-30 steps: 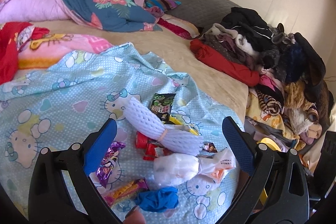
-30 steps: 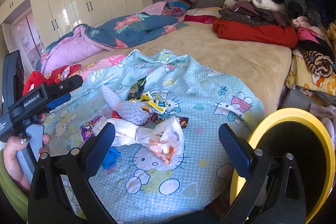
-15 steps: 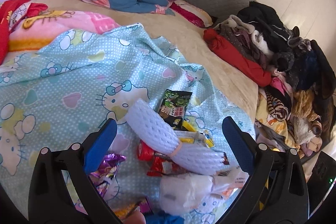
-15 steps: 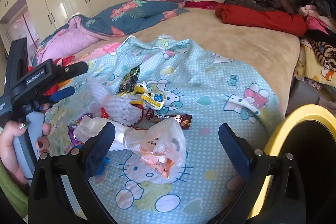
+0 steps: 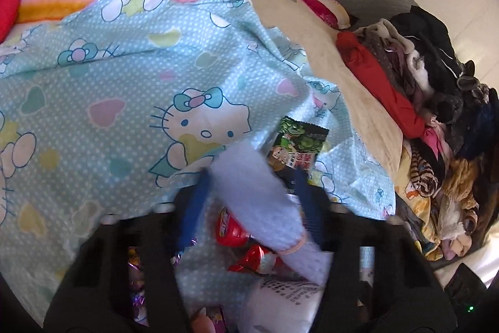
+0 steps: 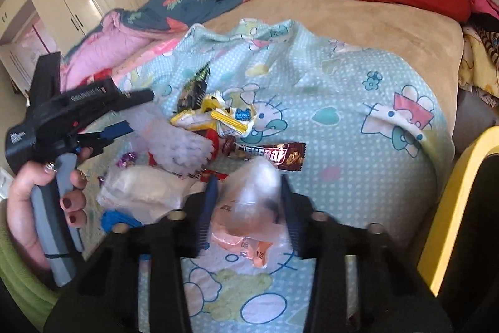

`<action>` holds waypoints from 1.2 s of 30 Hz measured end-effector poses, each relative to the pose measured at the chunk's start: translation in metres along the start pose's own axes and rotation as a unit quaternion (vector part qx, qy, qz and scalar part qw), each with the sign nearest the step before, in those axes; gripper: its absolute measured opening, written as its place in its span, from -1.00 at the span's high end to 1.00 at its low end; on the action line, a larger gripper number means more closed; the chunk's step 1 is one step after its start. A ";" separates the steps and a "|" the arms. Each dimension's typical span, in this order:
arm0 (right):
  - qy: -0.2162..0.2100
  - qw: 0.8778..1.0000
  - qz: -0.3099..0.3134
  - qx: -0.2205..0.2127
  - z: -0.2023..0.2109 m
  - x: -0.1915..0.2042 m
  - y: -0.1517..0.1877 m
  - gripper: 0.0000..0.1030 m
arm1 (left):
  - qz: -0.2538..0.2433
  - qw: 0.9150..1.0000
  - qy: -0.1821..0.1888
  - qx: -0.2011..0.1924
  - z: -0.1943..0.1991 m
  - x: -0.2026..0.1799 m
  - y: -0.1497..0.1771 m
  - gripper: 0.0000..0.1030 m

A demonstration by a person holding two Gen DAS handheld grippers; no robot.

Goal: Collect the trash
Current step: 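Grasp a white mesh sleeve with the left tool while the right tool grasps a clear plastic bag, then carry the mesh sleeve and clear plastic bag over the yellow-rimmed bin with both tools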

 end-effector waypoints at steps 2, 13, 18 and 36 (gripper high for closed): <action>-0.001 1.000 0.004 -0.012 0.010 0.001 -0.001 0.40 | -0.008 1.000 0.010 -0.007 0.006 -0.007 0.001 0.57; -0.004 0.996 0.011 -0.087 0.068 -0.001 -0.018 0.42 | -0.059 0.993 0.047 -0.090 0.068 -0.059 -0.017 0.76; 0.002 0.995 -0.002 -0.104 0.089 -0.012 -0.023 0.42 | -0.070 0.989 0.066 -0.115 0.095 -0.079 -0.025 0.77; 0.013 0.990 -0.022 -0.138 0.141 -0.039 -0.023 0.42 | -0.108 0.981 0.087 -0.138 0.123 -0.123 -0.020 0.78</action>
Point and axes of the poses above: each gripper's, at about its wrist camera, not at the fingertips, and z roughly against the way its jaws point, x to its left, y to its underside, the point moved 10 cm from there along -z, roughly the way its jaws point, and after that the axes turned 12 degrees about y, right-handed, at the moved point
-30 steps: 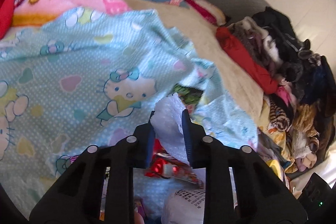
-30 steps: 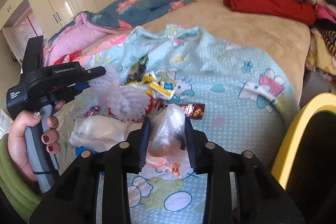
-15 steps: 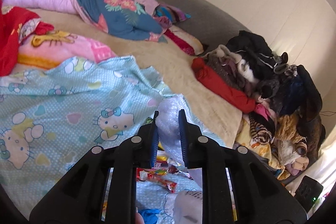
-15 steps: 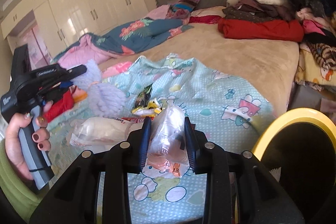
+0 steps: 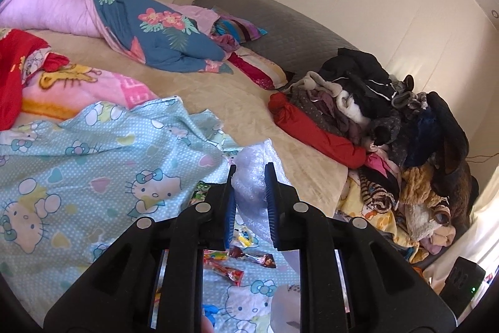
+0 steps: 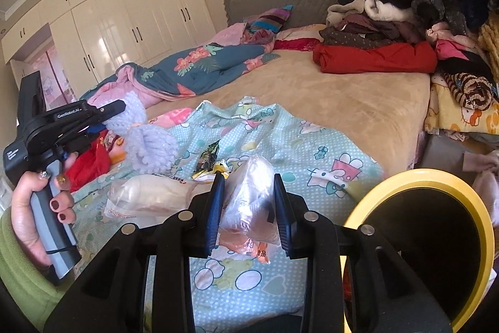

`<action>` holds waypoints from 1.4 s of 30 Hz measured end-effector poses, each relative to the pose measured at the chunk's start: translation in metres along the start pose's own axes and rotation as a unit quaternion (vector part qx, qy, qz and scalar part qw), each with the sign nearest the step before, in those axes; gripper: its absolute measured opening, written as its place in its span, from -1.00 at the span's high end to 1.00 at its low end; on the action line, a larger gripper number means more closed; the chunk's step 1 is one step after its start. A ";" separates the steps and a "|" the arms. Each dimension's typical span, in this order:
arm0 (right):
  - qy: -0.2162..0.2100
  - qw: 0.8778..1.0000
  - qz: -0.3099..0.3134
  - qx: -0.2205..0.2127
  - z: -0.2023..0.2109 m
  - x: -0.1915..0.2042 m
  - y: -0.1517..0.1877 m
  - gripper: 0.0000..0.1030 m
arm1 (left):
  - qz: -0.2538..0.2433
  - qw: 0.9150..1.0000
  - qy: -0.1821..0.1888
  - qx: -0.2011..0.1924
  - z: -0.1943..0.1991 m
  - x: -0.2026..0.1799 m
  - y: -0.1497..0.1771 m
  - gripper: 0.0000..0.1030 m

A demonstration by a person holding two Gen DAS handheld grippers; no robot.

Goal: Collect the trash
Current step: 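Carry the mesh sleeve and clear plastic bag over the yellow-rimmed bin with both tools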

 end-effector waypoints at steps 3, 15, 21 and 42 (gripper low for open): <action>0.005 1.000 -0.007 -0.005 0.009 -0.009 0.001 0.42 | -0.005 1.000 0.003 -0.003 0.001 -0.009 0.000 0.79; 0.037 0.998 -0.048 -0.021 0.036 -0.061 0.003 0.43 | -0.027 0.999 0.022 0.006 -0.003 -0.046 0.010 0.80; 0.049 0.997 -0.062 -0.023 0.043 -0.080 0.007 0.42 | -0.040 0.998 0.034 0.018 -0.012 -0.066 0.021 0.80; 0.088 0.989 -0.121 -0.005 0.052 -0.144 0.027 0.42 | -0.074 0.993 0.075 0.050 -0.035 -0.124 0.049 0.81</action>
Point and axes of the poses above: each gripper's, at about its wrist camera, not at the fingertips, and z roughly against the way its jaws point, x to its left, y to its underside, the point moved 10 cm from there along -z, roughly the way its jaws point, and after that the axes turned 12 degrees about y, right-handed, at the moved point
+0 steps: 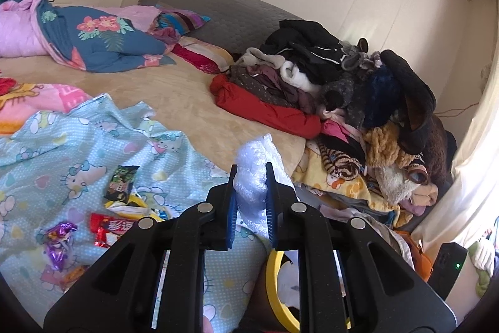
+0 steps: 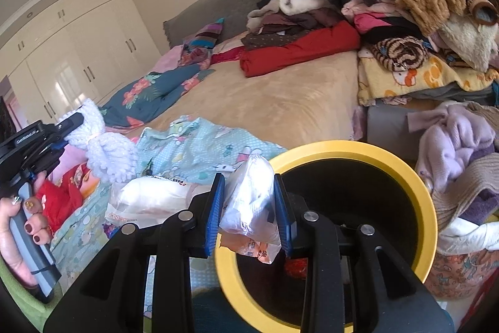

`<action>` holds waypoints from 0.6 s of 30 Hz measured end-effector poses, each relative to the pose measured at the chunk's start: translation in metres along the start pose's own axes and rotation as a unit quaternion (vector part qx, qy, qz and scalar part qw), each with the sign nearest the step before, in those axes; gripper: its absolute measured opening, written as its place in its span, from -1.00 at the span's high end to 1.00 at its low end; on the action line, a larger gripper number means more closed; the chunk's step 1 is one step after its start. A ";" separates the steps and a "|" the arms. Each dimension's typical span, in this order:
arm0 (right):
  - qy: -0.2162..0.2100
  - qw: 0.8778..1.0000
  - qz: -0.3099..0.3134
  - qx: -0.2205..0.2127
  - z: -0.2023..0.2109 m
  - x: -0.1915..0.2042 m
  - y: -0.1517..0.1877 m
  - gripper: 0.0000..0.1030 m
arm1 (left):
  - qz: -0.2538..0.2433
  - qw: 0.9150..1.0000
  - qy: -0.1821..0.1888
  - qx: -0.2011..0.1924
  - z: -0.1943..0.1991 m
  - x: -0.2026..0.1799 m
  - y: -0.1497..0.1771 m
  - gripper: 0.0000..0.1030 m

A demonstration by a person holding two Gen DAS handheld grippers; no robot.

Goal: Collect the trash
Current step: 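Carry the mesh sleeve and clear plastic bag over the yellow-rimmed bin with both tools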

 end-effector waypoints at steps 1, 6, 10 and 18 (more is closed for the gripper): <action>0.004 1.000 -0.003 0.001 -0.001 -0.004 0.000 0.42 | -0.001 1.000 0.002 0.001 -0.001 -0.002 0.001 0.81; 0.020 1.000 -0.016 0.001 -0.002 -0.024 0.001 0.43 | -0.005 1.000 0.007 0.005 -0.004 -0.008 0.002 0.81; 0.037 0.999 -0.029 0.000 -0.004 -0.041 -0.001 0.43 | -0.010 1.000 0.012 0.015 -0.011 -0.015 0.008 0.81; 0.070 0.996 -0.053 -0.010 -0.003 -0.077 -0.008 0.42 | -0.027 0.998 0.029 0.044 -0.028 -0.036 0.027 0.81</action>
Point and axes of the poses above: each gripper's, at about its wrist camera, not at the fingertips, and z roughly against the way its jaws point, x to its left, y to its underside, the point moved 10 cm from there along -z, roughly the way its jaws point, and after that the axes turned 12 degrees about y, right-handed, at the moved point
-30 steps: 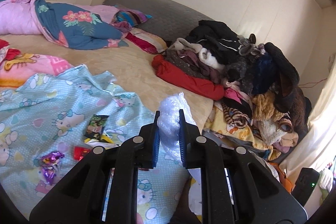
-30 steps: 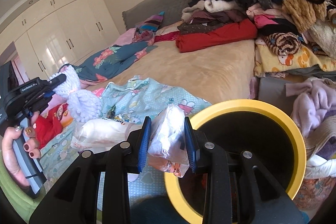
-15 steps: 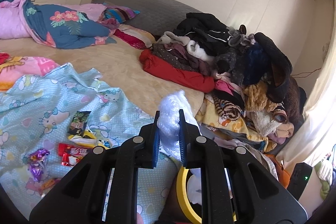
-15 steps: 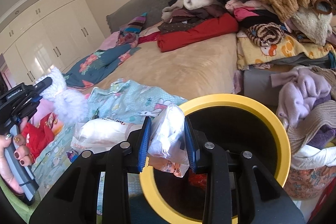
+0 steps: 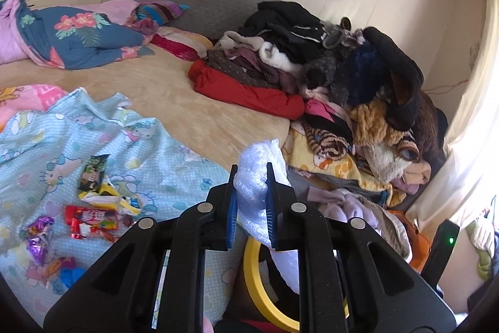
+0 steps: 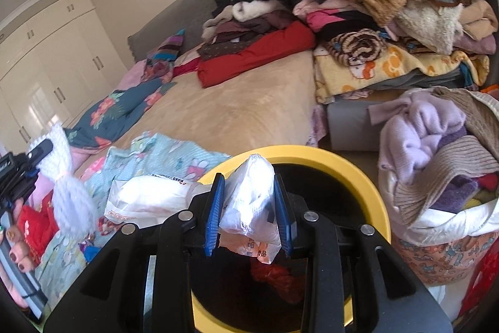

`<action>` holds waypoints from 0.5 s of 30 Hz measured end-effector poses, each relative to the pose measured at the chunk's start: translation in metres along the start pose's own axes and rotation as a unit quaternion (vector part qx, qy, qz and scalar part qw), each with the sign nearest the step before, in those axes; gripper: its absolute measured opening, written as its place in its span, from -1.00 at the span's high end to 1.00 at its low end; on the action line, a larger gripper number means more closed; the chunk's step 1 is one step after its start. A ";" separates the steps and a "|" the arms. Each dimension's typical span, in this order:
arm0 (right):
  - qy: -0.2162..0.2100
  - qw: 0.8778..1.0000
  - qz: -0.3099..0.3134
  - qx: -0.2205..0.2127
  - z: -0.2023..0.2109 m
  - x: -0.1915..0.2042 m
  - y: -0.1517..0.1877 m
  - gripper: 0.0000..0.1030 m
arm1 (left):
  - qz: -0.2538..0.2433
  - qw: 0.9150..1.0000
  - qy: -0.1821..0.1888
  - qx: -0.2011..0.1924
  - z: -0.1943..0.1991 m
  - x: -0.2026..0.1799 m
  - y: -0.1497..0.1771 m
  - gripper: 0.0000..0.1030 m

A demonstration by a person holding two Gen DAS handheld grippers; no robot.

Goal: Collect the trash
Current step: 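Carry the mesh sleeve and clear plastic bag over the yellow-rimmed bin with both tools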

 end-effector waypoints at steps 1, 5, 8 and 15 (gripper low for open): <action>0.005 1.000 -0.005 -0.001 -0.001 -0.005 -0.001 0.42 | -0.001 1.000 0.002 0.003 -0.002 -0.003 0.001 0.81; 0.023 1.000 -0.021 -0.003 -0.003 -0.023 -0.004 0.42 | -0.012 1.000 0.012 0.019 -0.012 -0.015 0.011 0.81; 0.033 0.999 -0.027 -0.004 -0.005 -0.033 -0.006 0.43 | -0.022 0.999 0.018 0.032 -0.021 -0.024 0.019 0.81; 0.058 0.998 -0.035 -0.007 -0.008 -0.050 -0.007 0.42 | -0.048 0.996 0.031 0.067 -0.043 -0.046 0.046 0.81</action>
Point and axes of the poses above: each gripper's, at about its wrist camera, not at the fingertips, and z roughly against the way its jaws point, x to its left, y to its underside, the point moved 10 cm from there along -z, roughly the way its jaws point, and after that the axes turned 12 degrees about y, right-handed, at the moved point
